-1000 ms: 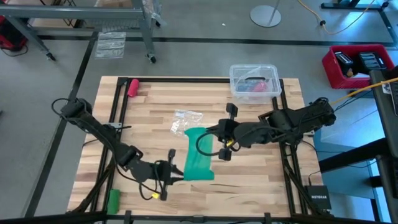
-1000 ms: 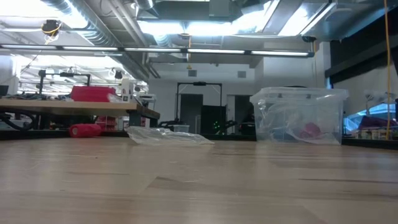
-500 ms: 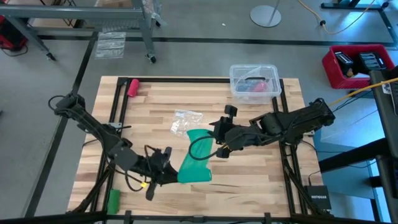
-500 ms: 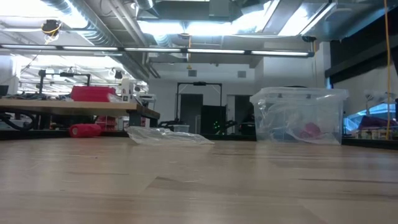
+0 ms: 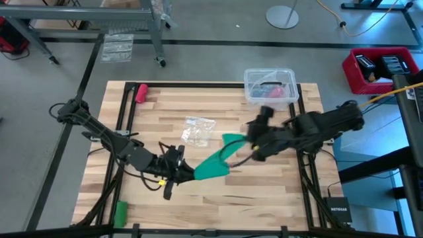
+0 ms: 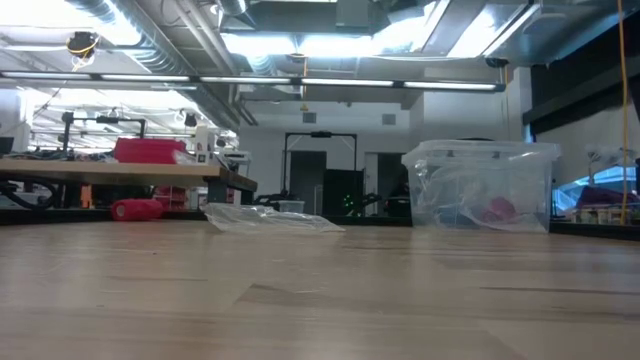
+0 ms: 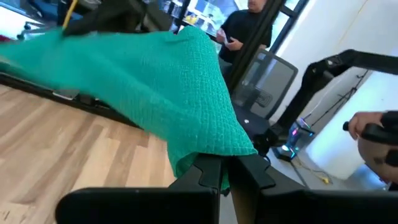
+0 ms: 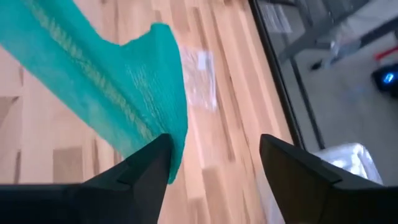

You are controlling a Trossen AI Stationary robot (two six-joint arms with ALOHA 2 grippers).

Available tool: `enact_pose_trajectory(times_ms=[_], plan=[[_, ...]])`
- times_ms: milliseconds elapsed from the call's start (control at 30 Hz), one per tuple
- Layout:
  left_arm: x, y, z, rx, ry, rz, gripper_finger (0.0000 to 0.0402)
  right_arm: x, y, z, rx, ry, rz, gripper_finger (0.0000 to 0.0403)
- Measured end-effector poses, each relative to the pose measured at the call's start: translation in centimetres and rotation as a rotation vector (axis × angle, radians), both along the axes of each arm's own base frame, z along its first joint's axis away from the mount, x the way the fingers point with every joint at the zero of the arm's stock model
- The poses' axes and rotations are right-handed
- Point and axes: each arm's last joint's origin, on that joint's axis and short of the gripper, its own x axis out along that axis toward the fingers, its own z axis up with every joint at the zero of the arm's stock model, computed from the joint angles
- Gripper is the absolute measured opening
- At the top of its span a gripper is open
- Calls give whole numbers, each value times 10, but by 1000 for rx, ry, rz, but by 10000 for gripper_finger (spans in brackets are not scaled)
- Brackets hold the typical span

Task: Roll bandage
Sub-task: Roll the green bandage

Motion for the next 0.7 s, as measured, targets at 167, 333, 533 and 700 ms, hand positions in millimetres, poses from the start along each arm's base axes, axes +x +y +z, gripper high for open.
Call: enact_pose_trajectory(times_ms=[167,333,533,700], plan=[[3,5,0,-4,-5,16,8,-20,-5,0,28,-16,-8,244],[5,9,0,-2,-6,30,8,-5,-3,-7,-20,-119,18,243],[5,9,0,-1,-2,26,8,29,-5,-27,-33,-205,30,249],[5,8,0,0,-1,12,8,43,-9,-34,27,-199,50,284]])
